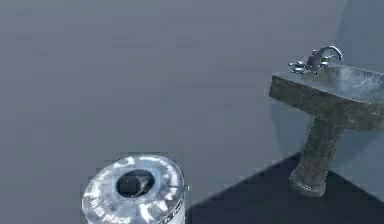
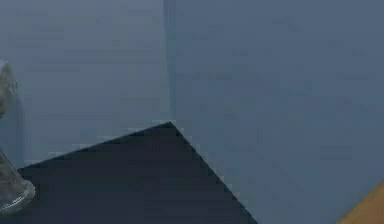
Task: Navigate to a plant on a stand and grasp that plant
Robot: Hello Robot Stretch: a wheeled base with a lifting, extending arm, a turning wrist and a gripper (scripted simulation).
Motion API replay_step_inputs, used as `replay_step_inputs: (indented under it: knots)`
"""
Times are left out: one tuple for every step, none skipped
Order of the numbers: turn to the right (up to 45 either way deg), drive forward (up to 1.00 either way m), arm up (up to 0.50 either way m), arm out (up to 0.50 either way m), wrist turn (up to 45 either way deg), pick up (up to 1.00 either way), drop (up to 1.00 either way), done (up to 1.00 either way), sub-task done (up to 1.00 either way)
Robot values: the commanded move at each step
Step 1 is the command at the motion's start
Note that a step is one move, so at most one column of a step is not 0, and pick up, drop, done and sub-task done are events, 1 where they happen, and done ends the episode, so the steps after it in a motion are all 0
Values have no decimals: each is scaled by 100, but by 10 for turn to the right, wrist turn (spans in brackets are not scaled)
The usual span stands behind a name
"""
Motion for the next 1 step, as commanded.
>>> replay_step_inputs:
  knots:
    - [-450, 0, 0, 0, 0, 0, 0, 0, 0]
